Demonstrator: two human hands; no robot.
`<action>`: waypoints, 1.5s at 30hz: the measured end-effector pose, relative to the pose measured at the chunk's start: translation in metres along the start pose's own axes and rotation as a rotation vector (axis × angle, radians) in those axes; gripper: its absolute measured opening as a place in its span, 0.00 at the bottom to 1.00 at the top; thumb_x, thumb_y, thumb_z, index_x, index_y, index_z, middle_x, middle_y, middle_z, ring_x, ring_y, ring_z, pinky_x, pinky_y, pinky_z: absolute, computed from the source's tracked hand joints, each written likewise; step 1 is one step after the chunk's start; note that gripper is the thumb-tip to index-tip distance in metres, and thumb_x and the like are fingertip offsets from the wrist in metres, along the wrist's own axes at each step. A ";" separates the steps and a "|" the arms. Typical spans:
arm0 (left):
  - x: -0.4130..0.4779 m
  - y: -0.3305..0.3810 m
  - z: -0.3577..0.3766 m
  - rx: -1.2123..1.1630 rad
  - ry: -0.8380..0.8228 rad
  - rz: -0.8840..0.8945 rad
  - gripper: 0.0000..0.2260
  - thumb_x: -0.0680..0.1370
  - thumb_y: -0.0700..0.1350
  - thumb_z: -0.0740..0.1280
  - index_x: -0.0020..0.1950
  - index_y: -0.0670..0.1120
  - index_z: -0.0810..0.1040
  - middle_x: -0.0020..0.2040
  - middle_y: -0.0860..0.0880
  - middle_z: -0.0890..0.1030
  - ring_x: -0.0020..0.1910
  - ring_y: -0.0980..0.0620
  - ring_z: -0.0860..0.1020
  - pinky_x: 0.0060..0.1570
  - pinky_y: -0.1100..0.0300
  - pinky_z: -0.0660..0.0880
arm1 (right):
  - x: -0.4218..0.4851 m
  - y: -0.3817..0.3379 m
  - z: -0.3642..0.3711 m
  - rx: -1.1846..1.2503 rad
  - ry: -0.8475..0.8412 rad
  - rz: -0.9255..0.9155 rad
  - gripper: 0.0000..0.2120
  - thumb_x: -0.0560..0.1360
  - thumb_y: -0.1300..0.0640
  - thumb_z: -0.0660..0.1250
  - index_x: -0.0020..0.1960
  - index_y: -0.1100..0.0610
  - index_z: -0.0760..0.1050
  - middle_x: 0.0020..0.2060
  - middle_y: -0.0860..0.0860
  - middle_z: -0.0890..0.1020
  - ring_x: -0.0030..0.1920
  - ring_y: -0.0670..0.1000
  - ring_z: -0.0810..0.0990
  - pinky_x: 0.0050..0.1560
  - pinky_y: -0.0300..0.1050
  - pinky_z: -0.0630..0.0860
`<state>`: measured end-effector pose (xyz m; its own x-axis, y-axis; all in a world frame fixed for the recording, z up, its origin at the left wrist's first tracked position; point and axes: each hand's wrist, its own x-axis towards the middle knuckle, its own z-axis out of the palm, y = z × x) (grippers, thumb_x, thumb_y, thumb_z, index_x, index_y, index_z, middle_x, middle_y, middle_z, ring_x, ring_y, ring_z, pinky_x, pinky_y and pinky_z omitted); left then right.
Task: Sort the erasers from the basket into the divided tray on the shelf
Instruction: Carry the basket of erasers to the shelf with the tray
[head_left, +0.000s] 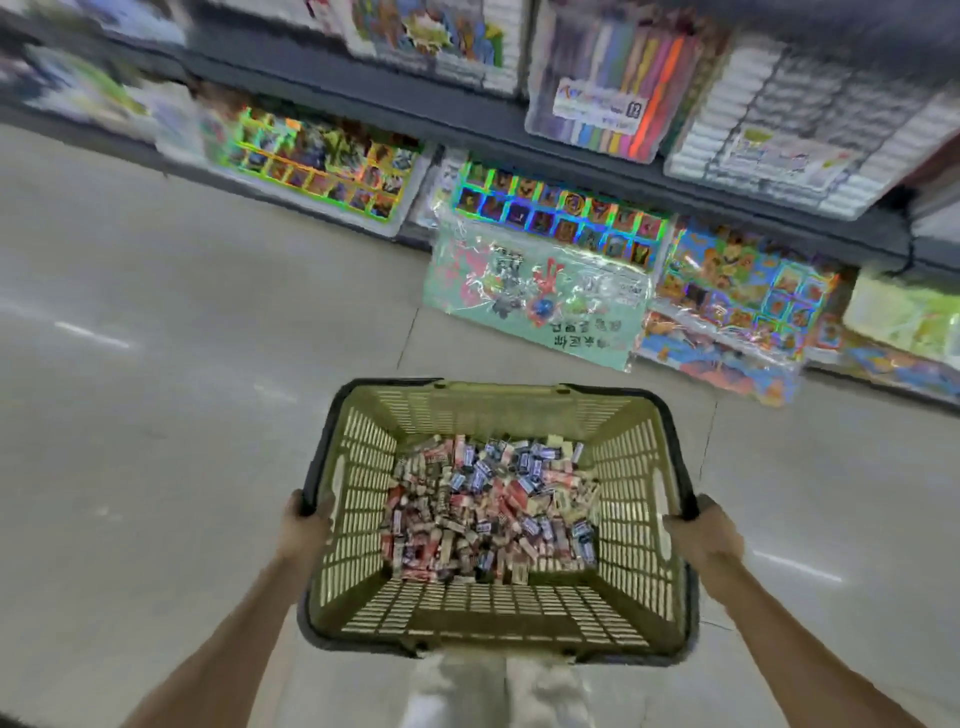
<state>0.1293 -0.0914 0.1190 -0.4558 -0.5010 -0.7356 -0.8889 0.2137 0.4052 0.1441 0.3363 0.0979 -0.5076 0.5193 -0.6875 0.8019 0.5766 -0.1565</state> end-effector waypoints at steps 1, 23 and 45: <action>-0.017 -0.001 -0.020 -0.025 0.024 -0.001 0.11 0.81 0.44 0.60 0.57 0.36 0.70 0.35 0.43 0.70 0.30 0.47 0.69 0.27 0.58 0.68 | -0.017 -0.012 -0.012 0.012 -0.022 -0.044 0.07 0.72 0.59 0.67 0.49 0.57 0.72 0.32 0.51 0.76 0.32 0.53 0.75 0.33 0.44 0.70; -0.135 -0.046 -0.393 -0.651 0.797 -0.045 0.11 0.79 0.47 0.65 0.45 0.39 0.75 0.29 0.46 0.76 0.26 0.50 0.74 0.25 0.59 0.69 | -0.326 -0.521 -0.023 -0.129 -0.194 -1.164 0.03 0.71 0.61 0.68 0.43 0.56 0.75 0.34 0.54 0.79 0.35 0.56 0.76 0.38 0.48 0.72; 0.185 0.034 -0.825 -0.800 0.982 -0.205 0.16 0.79 0.49 0.65 0.40 0.37 0.75 0.29 0.43 0.76 0.26 0.48 0.74 0.28 0.59 0.69 | -0.547 -1.096 0.275 -0.240 -0.395 -1.359 0.24 0.73 0.62 0.68 0.66 0.69 0.68 0.60 0.65 0.76 0.58 0.64 0.76 0.58 0.57 0.72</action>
<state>0.0521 -0.8689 0.4445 0.2142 -0.9431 -0.2543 -0.5072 -0.3299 0.7962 -0.3702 -0.7528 0.4504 -0.6722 -0.6935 -0.2593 -0.3168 0.5859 -0.7459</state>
